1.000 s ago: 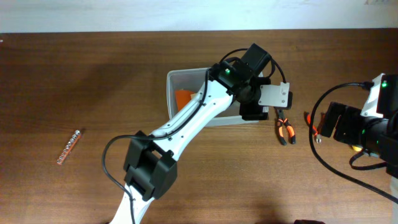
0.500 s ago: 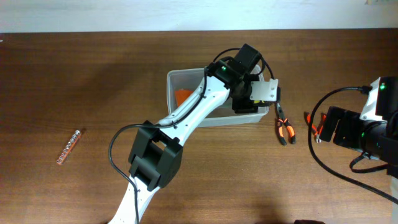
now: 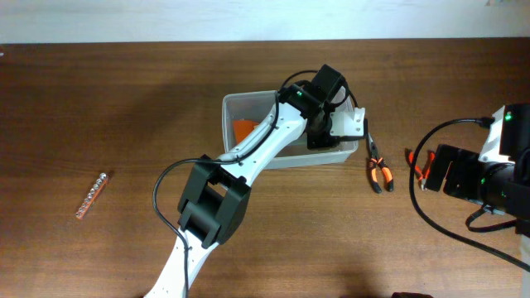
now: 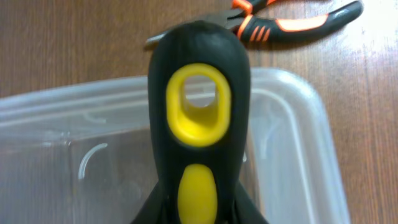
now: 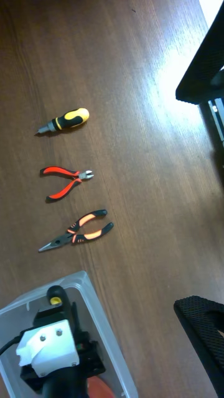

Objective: Pack container
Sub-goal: 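Lower the file into the container and open the left gripper, then grasp the copper socket bit strip with the left gripper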

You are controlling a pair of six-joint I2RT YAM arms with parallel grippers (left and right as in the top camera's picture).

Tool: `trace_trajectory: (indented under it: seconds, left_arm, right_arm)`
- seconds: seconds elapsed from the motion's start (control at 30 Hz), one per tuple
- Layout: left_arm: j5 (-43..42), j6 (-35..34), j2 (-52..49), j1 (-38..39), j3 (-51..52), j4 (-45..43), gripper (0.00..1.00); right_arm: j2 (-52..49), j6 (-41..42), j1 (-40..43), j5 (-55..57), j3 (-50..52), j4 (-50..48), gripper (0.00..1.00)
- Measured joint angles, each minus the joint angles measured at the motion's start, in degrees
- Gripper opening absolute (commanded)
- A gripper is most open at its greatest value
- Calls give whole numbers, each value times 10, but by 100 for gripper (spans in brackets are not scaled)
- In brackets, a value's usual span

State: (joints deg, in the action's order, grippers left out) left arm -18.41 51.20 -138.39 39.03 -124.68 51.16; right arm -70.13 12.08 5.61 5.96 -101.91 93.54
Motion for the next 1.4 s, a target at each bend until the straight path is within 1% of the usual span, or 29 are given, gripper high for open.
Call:
trace_trajectory:
  seconds: [0.3,0.47,0.5,0.53,0.57,0.6,0.73,0.9,1.0,1.13,1.23,1.33,1.4]
  left_arm:
    - [79,-48,0,-19,-13,57,2]
    - [125,-61,3,-28,-15,91,2]
    - [129,-61,4,-28,-15,94,4]
    - [132,-61,4,-28,-15,98,17]
    - [134,-62,5,-28,-15,100,69]
    - [136,-62,6,-28,-15,99,99]
    - [143,-66,9,-27,-16,94,99]
    - [144,-113,23,-28,-30,95,99]
    - [146,-134,45,-30,-50,110,99]
    - [156,-147,110,-43,-64,167,99]
    - [159,-151,172,-70,-68,217,99]
    - [161,-153,230,-126,-77,277,99]
    - [165,-156,256,-176,-83,336,99]
  right_arm:
    - [0,0,0,-7,0,0,99]
    - [0,0,0,-11,0,1,99]
    - [0,0,0,-11,0,1,99]
    - [0,0,0,-11,0,1,99]
    - [0,-1,0,-11,0,1,99]
    - [0,-1,0,-11,0,1,99]
    - [0,0,0,-11,0,2,99]
    - [0,0,0,-18,0,2,99]
    - [0,0,0,-20,0,2,99]
    - [0,0,0,-24,0,2,99]
    - [0,0,0,-24,0,2,99]
    - [0,-1,0,-24,0,2,99]
    - [0,0,0,-24,0,2,99]
